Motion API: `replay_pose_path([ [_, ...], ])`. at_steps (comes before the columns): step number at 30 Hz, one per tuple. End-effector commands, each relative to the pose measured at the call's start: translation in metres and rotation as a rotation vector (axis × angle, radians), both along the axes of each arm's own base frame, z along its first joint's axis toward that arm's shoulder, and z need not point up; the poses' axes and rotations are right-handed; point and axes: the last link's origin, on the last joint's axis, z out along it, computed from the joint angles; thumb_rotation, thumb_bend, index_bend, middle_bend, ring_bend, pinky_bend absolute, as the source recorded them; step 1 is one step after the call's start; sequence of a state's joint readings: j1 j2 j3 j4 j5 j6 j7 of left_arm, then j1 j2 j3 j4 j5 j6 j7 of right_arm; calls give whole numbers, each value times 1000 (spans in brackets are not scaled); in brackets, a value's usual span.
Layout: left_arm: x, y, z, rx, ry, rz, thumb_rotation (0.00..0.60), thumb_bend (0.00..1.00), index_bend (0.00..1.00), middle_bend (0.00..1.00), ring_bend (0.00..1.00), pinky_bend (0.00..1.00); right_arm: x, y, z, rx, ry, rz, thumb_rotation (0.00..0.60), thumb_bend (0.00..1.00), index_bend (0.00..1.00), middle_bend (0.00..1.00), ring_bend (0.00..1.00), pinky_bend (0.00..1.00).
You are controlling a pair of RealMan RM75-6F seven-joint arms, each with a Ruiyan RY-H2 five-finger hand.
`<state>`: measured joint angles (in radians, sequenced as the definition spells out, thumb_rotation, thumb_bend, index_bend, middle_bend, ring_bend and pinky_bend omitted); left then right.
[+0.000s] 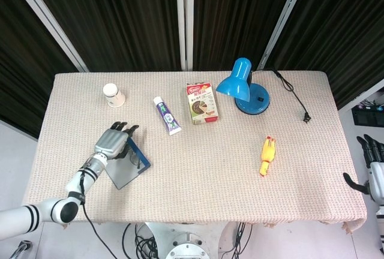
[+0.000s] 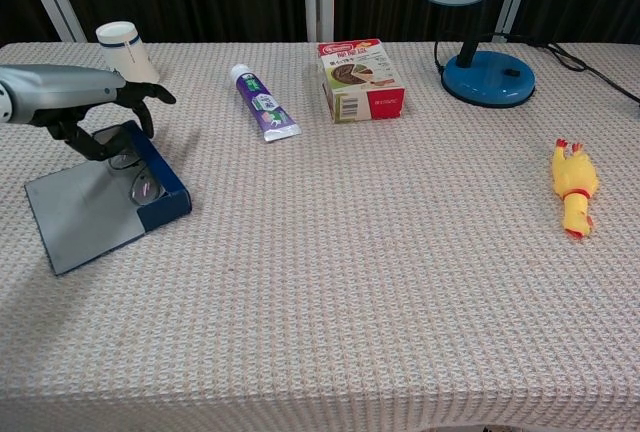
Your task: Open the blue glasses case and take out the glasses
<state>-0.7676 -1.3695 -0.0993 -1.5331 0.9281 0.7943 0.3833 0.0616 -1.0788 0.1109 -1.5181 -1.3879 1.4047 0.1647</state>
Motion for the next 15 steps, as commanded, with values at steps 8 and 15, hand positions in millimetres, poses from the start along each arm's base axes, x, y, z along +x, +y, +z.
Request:
replay_pose_path([
  [8, -15, -10, 19, -13, 48, 73, 600, 636, 14, 263, 0, 2, 2, -2, -1, 8, -3, 5, 600, 176, 0, 0, 0, 0],
  [15, -21, -23, 26, -25, 76, 98, 600, 660, 13, 300, 0, 9, 5, -1, -2, 12, -2, 18, 600, 176, 0, 0, 0, 0],
])
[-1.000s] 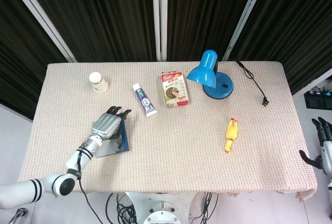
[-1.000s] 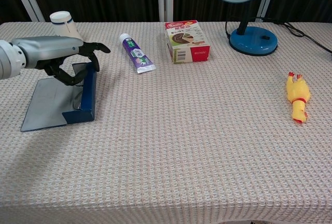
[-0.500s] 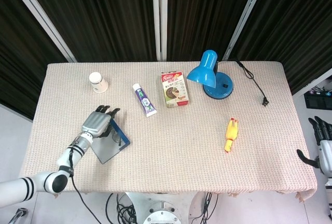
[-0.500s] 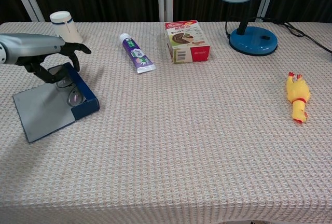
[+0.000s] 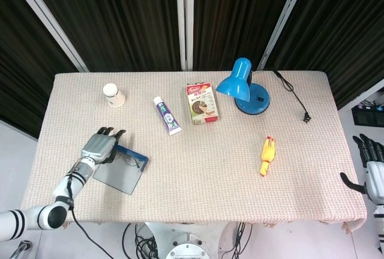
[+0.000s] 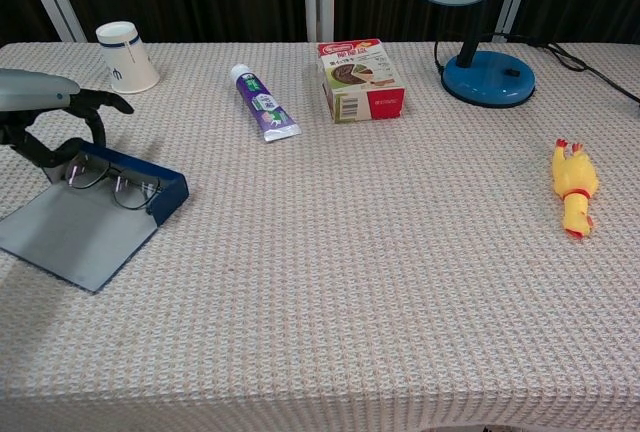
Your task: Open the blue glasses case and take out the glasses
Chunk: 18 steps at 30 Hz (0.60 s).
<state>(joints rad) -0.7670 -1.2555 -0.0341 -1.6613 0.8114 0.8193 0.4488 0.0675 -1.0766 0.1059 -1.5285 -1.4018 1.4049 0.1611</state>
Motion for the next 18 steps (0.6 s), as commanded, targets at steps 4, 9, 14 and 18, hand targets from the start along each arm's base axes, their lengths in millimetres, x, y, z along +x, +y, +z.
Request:
replay_pose_path([
  [4, -6, -10, 3, -21, 27, 36, 600, 666, 13, 307, 0, 14, 1, 1, 1, -5, 0, 8, 600, 176, 0, 0, 0, 0],
  [9, -4, -15, 6, -28, 23, 55, 600, 667, 13, 320, 0, 18, 1, 3, 3, -9, -1, 6, 600, 176, 0, 0, 0, 0],
  [14, -1, -22, 11, -44, 18, 72, 600, 667, 14, 359, 6, 39, 0, 3, 3, -9, -2, 5, 600, 176, 0, 0, 0, 0],
  [18, -1, -28, 13, -52, 19, 83, 600, 668, 17, 383, 26, 47, 0, 3, 2, -5, -2, 7, 600, 176, 0, 0, 0, 0],
])
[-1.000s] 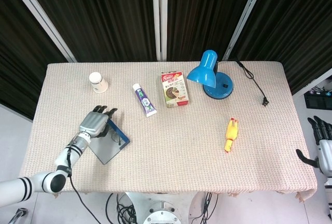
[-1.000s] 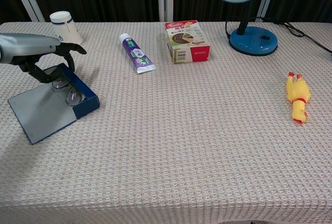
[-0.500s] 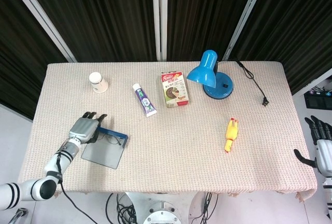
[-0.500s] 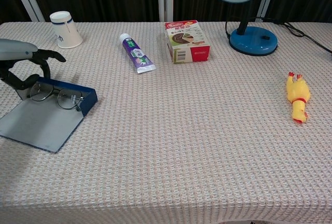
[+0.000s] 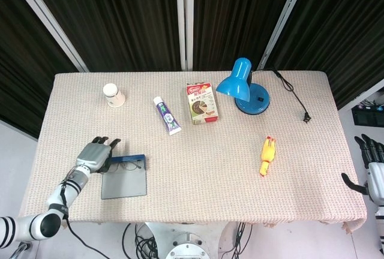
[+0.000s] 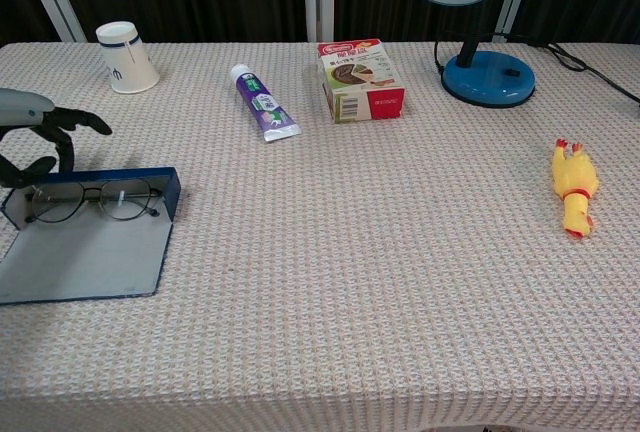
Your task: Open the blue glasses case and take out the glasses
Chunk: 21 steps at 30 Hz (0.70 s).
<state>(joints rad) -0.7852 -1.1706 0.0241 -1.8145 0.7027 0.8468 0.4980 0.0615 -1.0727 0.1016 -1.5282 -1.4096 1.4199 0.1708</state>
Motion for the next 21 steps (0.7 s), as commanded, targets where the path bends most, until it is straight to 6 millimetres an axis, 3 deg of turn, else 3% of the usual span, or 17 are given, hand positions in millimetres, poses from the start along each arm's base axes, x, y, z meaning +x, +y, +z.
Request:
replay_pose_path([
  [1, -1, -3, 2, -1, 0, 8, 600, 669, 18, 383, 27, 48, 0, 0, -1, 2, 2, 1, 600, 176, 0, 0, 0, 0],
  [6, -2, -5, 4, 10, -5, 11, 600, 668, 20, 377, 27, 54, 1, 0, -2, 4, 3, 2, 600, 176, 0, 0, 0, 0],
  [9, 1, -4, 6, 38, -38, 0, 600, 658, 23, 304, 27, 77, 1, 0, -1, 0, 4, 3, 600, 176, 0, 0, 0, 0],
  [12, 6, -5, 10, 87, -108, -28, 600, 495, 23, 216, 27, 111, 2, 0, 0, -5, 5, 4, 600, 176, 0, 0, 0, 0],
  [15, 10, -9, 13, 121, -200, -49, 600, 312, 23, 198, 31, 128, 2, 1, 2, -10, 5, 6, 600, 176, 0, 0, 0, 0],
  [21, 11, -16, 8, 174, -310, -84, 600, 285, 45, 261, 84, 167, 1, 1, 4, -10, 4, 5, 600, 176, 0, 0, 0, 0],
])
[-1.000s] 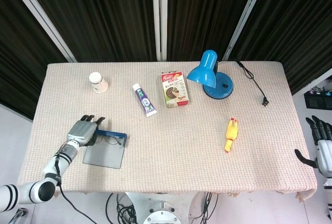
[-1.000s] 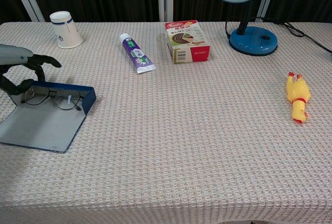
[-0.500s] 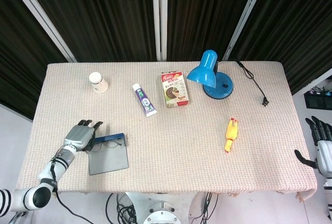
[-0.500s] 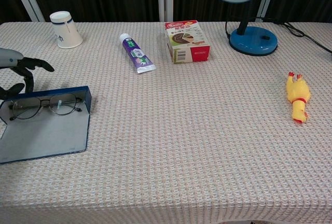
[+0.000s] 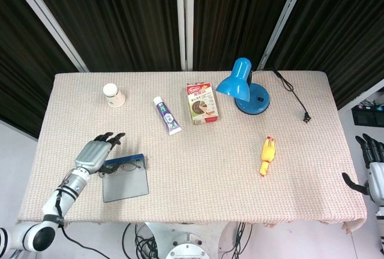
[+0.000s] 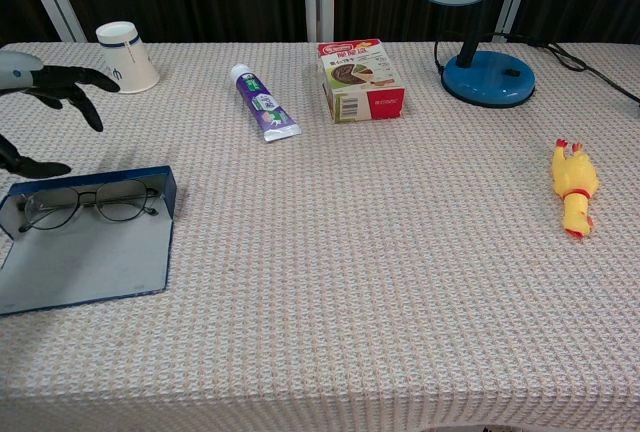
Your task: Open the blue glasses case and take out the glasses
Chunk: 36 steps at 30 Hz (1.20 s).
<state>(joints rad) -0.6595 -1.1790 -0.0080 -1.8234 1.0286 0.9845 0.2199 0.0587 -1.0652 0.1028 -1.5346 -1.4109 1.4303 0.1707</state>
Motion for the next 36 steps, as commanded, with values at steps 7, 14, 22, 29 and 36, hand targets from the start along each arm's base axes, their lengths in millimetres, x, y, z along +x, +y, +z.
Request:
replay_pose_path([
  [7, -4, -8, -22, 55, -125, 34, 600, 285, 92, 333, 132, 189, 2, 2, 6, -17, 2, 7, 600, 176, 0, 0, 0, 0],
  [14, 3, -8, -38, 50, -136, 38, 600, 285, 106, 356, 146, 185, 3, 3, 8, -23, 1, 6, 600, 176, 0, 0, 0, 0],
  [22, -3, -5, -47, 68, -124, 45, 600, 286, 116, 362, 168, 185, 1, 2, 10, -28, -1, 2, 600, 176, 0, 0, 0, 0],
  [29, -9, -4, -51, 80, -103, 65, 600, 289, 140, 376, 170, 186, 1, 1, 10, -25, 0, -1, 600, 176, 0, 0, 0, 0],
  [36, -11, -2, -53, 82, -111, 66, 600, 306, 148, 399, 188, 186, 2, 1, 9, -21, 2, -2, 600, 176, 0, 0, 0, 0],
])
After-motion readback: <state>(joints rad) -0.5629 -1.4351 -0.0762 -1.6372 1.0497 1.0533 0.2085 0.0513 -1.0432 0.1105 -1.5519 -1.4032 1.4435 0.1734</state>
